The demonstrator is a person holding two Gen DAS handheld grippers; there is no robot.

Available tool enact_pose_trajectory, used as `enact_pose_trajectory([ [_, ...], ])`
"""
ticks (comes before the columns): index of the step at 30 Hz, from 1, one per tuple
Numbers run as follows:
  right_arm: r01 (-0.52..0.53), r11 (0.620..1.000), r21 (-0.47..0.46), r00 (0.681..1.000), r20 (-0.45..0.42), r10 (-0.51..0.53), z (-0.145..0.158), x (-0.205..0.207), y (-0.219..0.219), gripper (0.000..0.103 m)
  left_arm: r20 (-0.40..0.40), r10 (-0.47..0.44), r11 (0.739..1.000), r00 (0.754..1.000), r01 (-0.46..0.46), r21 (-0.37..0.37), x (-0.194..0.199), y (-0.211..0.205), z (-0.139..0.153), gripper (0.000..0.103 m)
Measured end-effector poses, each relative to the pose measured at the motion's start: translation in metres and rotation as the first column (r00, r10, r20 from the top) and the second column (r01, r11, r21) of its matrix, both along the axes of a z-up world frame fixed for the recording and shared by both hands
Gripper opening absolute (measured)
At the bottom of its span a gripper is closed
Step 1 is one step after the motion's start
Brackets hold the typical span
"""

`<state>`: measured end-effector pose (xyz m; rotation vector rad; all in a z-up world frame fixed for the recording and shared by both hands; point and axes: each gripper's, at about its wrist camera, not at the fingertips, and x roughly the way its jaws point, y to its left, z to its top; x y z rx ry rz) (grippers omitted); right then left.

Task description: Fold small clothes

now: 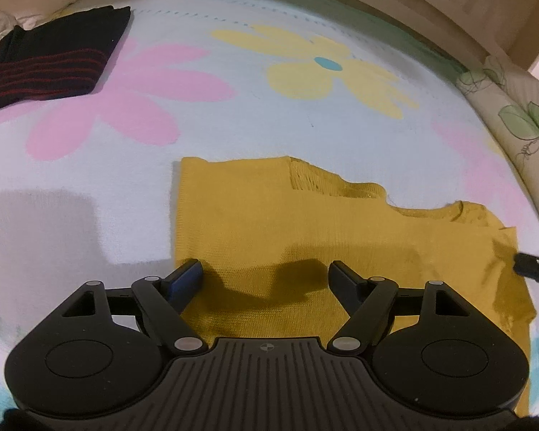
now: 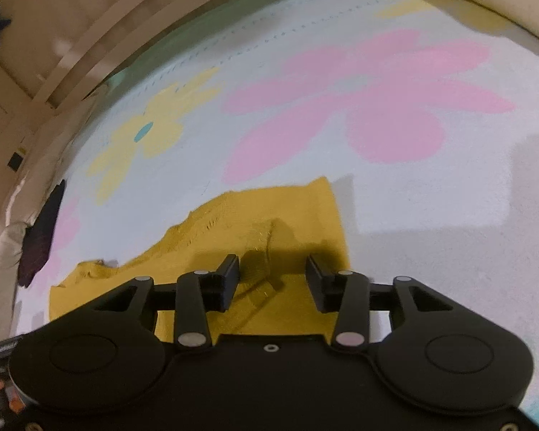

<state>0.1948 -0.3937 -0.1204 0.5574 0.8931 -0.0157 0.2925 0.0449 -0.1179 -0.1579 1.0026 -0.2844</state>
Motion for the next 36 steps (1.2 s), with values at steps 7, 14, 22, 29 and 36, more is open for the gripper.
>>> enact_pose_trajectory([
  [7, -0.060, 0.998, 0.028, 0.998, -0.004, 0.060, -0.002, -0.009, -0.006, 0.052, 0.005, 0.001, 1.000, 1.000, -0.001, 0.013, 0.000, -0.003, 0.000, 0.075],
  [14, -0.096, 0.995, -0.026, 0.995, 0.011, 0.096, -0.002, 0.005, 0.015, 0.043, 0.014, 0.009, 1.000, 1.000, -0.009, -0.010, 0.001, 0.002, 0.003, 0.075],
  [22, -0.064, 0.996, -0.062, 0.998, 0.025, 0.065, 0.024, -0.005, 0.018, 0.012, 0.094, 0.084, 0.996, 0.992, -0.082, -0.025, -0.001, 0.026, 0.031, 0.075],
  [29, -0.015, 0.993, -0.119, 1.000, -0.029, 0.011, 0.041, -0.030, 0.004, 0.009, 0.070, 0.065, 0.997, 0.995, -0.068, 0.040, -0.005, 0.029, 0.032, 0.075],
  [36, -0.034, 0.985, -0.170, 0.996, -0.084, 0.019, 0.030, -0.032, 0.007, 0.010, 0.054, -0.016, 0.994, 0.998, 0.010, 0.109, -0.011, 0.014, 0.028, 0.075],
])
